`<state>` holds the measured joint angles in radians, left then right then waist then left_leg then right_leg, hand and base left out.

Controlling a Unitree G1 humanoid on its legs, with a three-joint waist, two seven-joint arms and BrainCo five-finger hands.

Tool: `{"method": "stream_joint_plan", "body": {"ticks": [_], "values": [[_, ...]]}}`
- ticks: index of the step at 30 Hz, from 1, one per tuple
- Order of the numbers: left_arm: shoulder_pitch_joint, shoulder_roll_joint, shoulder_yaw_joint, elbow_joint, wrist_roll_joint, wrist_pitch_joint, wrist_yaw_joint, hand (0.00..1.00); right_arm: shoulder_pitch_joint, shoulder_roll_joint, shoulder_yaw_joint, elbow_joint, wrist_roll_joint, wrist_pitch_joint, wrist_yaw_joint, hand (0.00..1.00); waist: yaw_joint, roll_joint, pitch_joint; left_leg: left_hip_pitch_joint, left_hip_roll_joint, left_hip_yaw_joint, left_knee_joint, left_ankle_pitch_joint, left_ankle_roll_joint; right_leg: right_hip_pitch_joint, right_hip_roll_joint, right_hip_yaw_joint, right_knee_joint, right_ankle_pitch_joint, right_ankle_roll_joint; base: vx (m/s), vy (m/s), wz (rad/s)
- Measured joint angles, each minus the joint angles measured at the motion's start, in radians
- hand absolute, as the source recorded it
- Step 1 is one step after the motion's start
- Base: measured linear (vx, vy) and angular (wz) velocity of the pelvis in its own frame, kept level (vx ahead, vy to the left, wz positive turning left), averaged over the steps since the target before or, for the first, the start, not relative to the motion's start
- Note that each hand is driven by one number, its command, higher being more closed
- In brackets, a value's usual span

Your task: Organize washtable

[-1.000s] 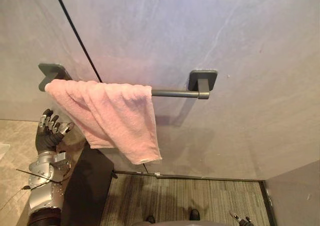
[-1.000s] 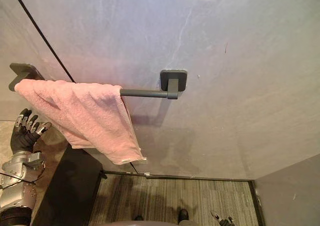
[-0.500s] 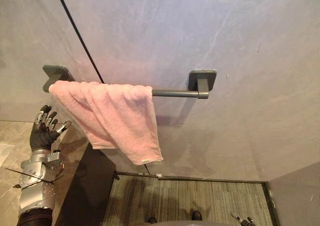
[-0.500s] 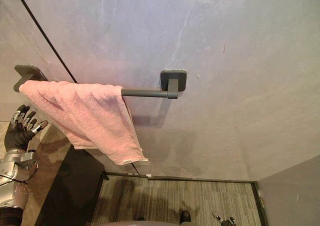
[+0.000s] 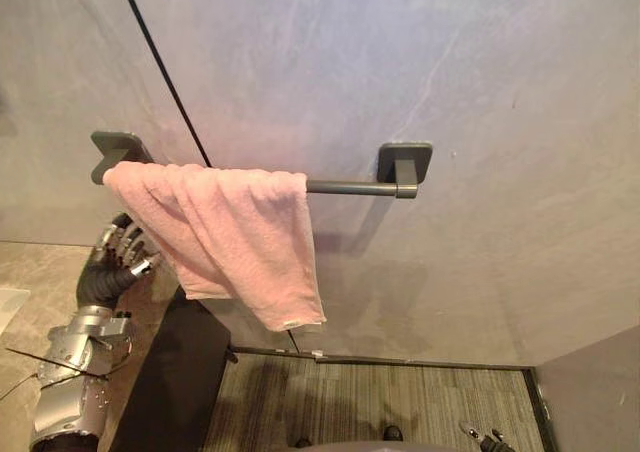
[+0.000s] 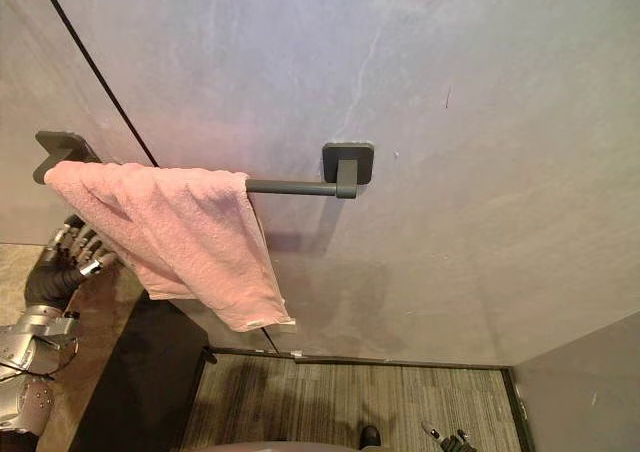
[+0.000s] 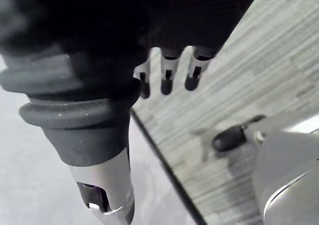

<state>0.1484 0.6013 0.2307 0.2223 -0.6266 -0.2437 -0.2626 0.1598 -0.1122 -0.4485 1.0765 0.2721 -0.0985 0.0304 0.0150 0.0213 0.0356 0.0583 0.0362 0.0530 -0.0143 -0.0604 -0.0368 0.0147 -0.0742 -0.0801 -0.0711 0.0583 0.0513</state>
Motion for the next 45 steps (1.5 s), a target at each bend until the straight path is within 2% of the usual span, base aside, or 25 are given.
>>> {"method": "stream_joint_plan", "body": {"ticks": [6,13,19,24,26,36,45], "values": [[0.029,0.000,-0.067,-0.025,0.000,0.022,-0.022,0.00,0.002,-0.015,0.026,0.008,-0.008,0.003,0.015,0.00,-0.003,-0.003,-0.002,0.000,0.000,0.002,0.000,0.000,0.000,-0.001,0.000,0.001,0.000,0.000,0.000,0.00,0.000,0.00],[0.028,-0.017,-0.075,-0.021,0.002,0.023,-0.013,0.00,-0.001,-0.015,0.026,0.037,-0.008,0.015,0.013,0.00,-0.005,-0.006,-0.003,0.001,0.000,0.004,0.000,0.000,0.000,-0.001,0.000,0.003,-0.001,0.000,0.000,0.00,0.000,0.00],[0.016,-0.132,-0.072,0.051,0.016,0.023,0.090,0.00,-0.003,-0.015,0.026,0.040,-0.008,0.018,0.004,0.00,-0.015,-0.008,-0.004,0.002,0.000,0.008,-0.001,0.000,0.000,-0.001,0.000,0.006,-0.003,0.003,0.001,0.00,0.000,0.00],[-0.018,-0.156,-0.057,0.073,0.057,0.027,0.162,0.00,-0.004,-0.015,0.026,0.039,-0.008,0.019,-0.008,0.00,-0.020,-0.009,-0.004,0.003,0.001,0.013,-0.001,0.000,0.000,-0.002,0.001,0.012,-0.005,0.006,0.001,0.00,0.000,-0.02],[-0.026,-0.158,-0.016,0.097,0.068,0.027,0.184,0.00,-0.005,-0.015,0.025,0.038,-0.007,0.019,-0.009,0.00,-0.027,-0.009,-0.004,0.004,0.001,0.016,-0.001,0.000,0.000,-0.002,0.001,0.014,-0.006,0.007,0.002,0.00,0.000,-0.04],[-0.096,-0.156,0.047,0.170,0.079,0.027,0.223,0.00,-0.002,-0.014,0.020,0.036,-0.007,0.021,-0.009,0.00,-0.021,-0.010,-0.001,0.000,0.000,0.024,-0.004,0.000,0.000,-0.003,0.002,0.025,-0.021,0.016,0.004,0.00,-0.001,-0.01],[-0.113,-0.146,0.047,0.196,0.079,0.028,0.222,0.00,-0.001,-0.014,0.015,0.034,-0.007,0.021,-0.009,0.00,-0.018,-0.010,0.003,-0.002,0.001,0.035,-0.005,-0.003,-0.003,-0.013,0.003,0.042,-0.020,0.016,0.005,-0.02,-0.007,-0.03]]}}
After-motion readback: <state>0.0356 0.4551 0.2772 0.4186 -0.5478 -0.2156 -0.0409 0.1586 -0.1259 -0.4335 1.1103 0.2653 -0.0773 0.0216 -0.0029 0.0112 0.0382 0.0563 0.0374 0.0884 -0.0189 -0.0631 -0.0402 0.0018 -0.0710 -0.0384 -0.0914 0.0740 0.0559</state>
